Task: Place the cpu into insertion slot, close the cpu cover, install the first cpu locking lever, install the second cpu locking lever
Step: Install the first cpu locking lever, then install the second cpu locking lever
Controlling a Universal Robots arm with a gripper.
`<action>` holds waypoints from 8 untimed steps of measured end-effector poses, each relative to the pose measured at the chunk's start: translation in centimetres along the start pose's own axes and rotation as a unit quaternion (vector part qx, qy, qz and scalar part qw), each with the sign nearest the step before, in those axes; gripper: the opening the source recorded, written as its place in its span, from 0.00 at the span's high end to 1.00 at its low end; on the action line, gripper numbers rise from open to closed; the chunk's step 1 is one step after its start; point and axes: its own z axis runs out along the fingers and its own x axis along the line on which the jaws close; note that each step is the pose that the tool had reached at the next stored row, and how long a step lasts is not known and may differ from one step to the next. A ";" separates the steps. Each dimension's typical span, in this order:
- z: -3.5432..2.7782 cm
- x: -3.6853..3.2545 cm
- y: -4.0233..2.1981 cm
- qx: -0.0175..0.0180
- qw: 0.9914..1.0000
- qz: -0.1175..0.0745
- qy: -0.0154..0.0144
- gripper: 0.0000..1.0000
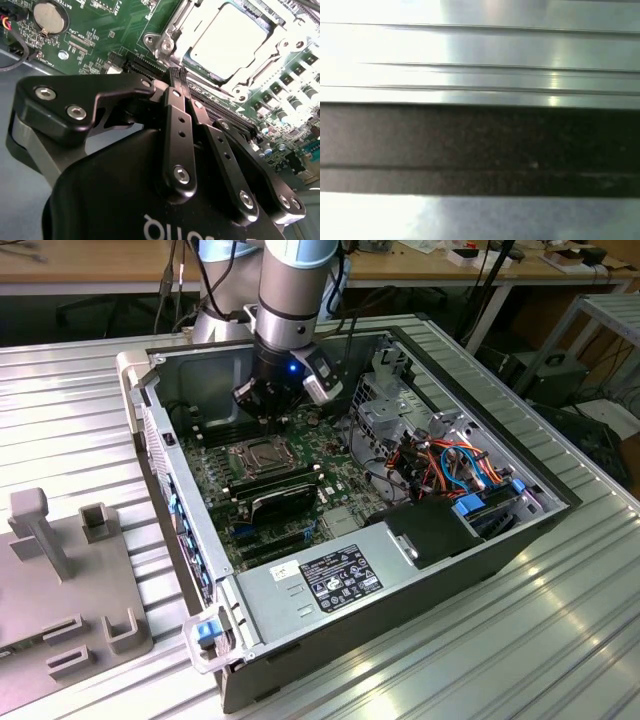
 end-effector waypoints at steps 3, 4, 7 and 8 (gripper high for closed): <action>-0.02 0.01 -0.20 0.000 1.000 0.000 0.000 0.89; -0.01 0.01 -0.21 0.000 1.000 0.000 0.000 0.89; -0.02 0.01 -0.39 0.000 1.000 0.000 0.000 0.89; -0.02 0.01 -0.39 0.000 1.000 0.000 0.000 0.89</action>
